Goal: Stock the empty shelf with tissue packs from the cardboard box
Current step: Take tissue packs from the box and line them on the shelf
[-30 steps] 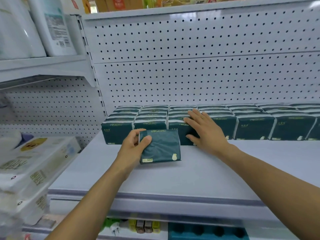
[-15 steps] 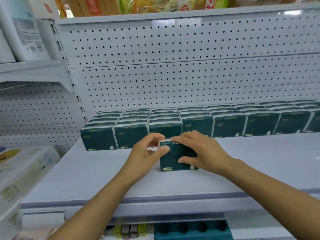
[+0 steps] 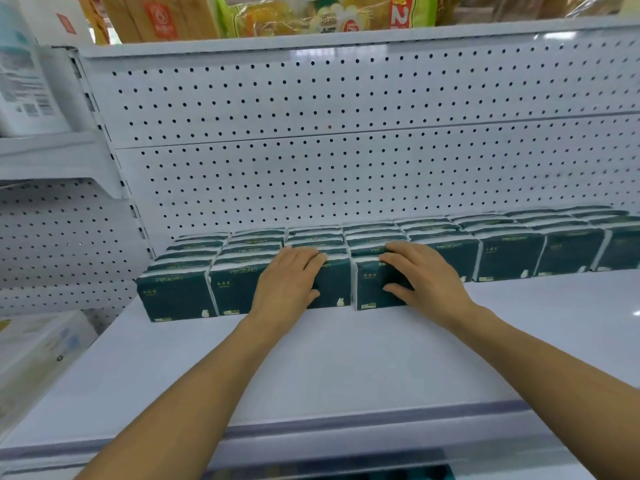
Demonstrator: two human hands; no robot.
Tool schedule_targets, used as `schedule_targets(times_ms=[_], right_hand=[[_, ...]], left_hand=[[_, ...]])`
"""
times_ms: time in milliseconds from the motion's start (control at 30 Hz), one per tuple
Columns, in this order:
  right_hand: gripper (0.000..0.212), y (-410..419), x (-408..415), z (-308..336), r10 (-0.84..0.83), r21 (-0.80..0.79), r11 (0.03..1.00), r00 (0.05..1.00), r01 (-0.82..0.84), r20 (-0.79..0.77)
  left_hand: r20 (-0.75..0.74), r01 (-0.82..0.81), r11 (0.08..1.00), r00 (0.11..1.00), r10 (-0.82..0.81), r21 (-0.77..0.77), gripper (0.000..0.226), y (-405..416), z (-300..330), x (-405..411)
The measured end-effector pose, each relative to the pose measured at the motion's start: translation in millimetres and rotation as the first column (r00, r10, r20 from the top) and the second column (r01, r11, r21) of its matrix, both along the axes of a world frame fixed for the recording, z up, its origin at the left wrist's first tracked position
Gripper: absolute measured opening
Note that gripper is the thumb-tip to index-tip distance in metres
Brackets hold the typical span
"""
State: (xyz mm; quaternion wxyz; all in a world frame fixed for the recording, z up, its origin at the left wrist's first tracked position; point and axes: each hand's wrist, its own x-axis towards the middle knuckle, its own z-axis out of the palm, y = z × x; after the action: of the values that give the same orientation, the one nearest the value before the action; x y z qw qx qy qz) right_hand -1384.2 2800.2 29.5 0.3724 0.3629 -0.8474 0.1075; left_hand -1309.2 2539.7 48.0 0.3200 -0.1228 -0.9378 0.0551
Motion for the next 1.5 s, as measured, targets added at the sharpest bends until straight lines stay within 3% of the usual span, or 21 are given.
schedule_targets(times_ms=[400,567,667,833,933,1300,1500], right_hand=[[0.052,-12,-17,-4,-0.08,0.005,0.997,0.996,0.08,-0.027],[0.054,-17,2,4,-0.207,0.053,0.977,0.978,0.207,-0.008],[0.06,-22,25,12,-0.244,0.023,0.97,0.969,0.243,0.027],[0.059,-22,81,18,-0.097,-0.137,0.986,0.995,0.097,0.007],[0.058,-24,119,10,-0.026,-0.166,0.986,1.0,0.026,0.001],[0.056,-83,245,-42,0.232,-0.056,0.973,0.962,-0.226,0.147],[0.059,-146,310,-69,0.285,0.023,0.954,0.931,-0.298,0.227]], left_hand=[[-0.023,-0.011,0.999,1.0,0.012,0.036,0.067,4,-5,-13],[0.098,-0.063,0.998,0.993,0.062,0.007,0.064,9,3,-7],[0.073,-0.112,0.992,0.992,0.107,0.065,0.068,14,8,11],[-0.118,-0.065,0.977,0.989,0.09,0.204,0.07,25,3,71],[-0.156,-0.06,0.972,0.983,0.097,0.226,0.07,28,-8,114],[-0.041,-0.264,0.946,0.96,0.276,0.19,0.068,-8,-65,271],[0.025,-0.386,0.897,0.921,0.39,0.216,0.069,-58,-94,345]])
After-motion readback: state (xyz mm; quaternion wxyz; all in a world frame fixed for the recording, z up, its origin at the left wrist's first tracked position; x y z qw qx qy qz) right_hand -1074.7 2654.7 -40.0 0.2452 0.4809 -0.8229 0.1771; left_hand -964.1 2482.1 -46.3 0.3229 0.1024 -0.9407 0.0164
